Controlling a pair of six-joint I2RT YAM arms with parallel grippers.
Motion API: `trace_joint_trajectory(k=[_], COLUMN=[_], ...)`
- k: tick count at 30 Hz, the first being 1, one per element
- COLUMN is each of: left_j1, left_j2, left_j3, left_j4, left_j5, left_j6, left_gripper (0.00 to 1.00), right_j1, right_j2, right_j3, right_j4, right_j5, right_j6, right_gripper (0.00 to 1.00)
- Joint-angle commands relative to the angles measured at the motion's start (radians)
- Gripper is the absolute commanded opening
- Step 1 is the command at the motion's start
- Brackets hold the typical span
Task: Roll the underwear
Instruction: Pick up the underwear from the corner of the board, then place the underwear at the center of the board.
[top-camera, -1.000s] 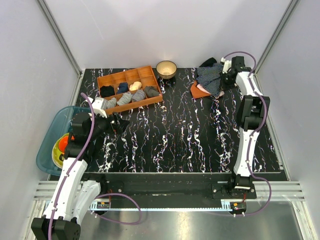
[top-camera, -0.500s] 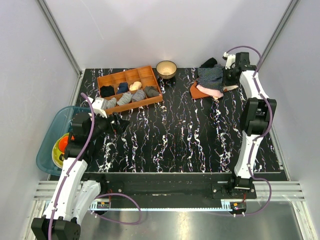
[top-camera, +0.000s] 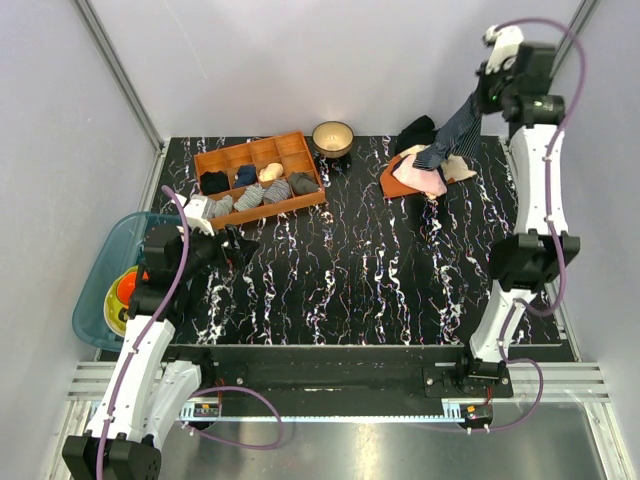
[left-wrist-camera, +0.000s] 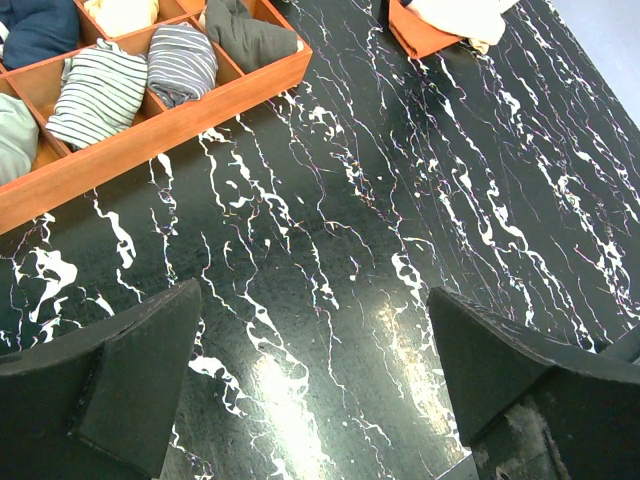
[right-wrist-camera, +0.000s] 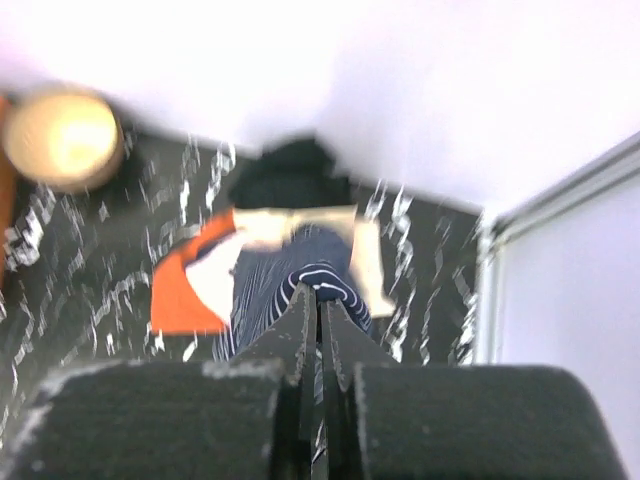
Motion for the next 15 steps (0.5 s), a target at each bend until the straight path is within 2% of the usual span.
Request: trace_joint_trajectory(k=[1,4,5,8,9,10,13,15], left_j1=[0.006,0.006,0.006,0.006,0.006,0.006,0.006,0.006], left_j2=[-0.013,-0.016,-0.018,-0.018,-0.016,-0.016,-0.010,-0.003], left_j3=[0.002,0.004,0.004,0.004,0.004,0.004,0.002,-0.001], left_j4=[0.048,0.047,0.047,0.050,0.053,0.051,0.054,0.057], left_j5=[0.018,0.017,0.015,0.014,0.012,0.014,0.008,0.031], left_j6=[-0.012,-0.012,-0.012,-0.017,-0.018,-0.020,-0.034,-0.035], left_gripper=[0.99,0.99,0.99,0.99,0.99,0.99,0.99,0.99], right_j1=[-0.003,-0.001,0.001,0.056,0.072,0.180,0.348,0.370], right_j2=[-0.154,-0.244,-0.264,-0.351,-0.406,-0.434,-0.542,-0.592], right_j3=[0.173,0.118,0.098,-0.029,-0.132,-0.189,-0.393,-0.473], right_j4=[-0.046,-0.079,-0.098,-0.147,-0.151,-0.148,-0.104,-0.060], right_j5=[-0.058,-0.259,-0.389,-0.525,-0.534,-0.513,-0.465,-0.490], right_j6=[0.004,0.017,0.011,-0.020,-0.040,-0.064,-0.132,-0.102], right_gripper=[0.00,0.00,0.00,0.00,0.00,0.00,0.00,0.00])
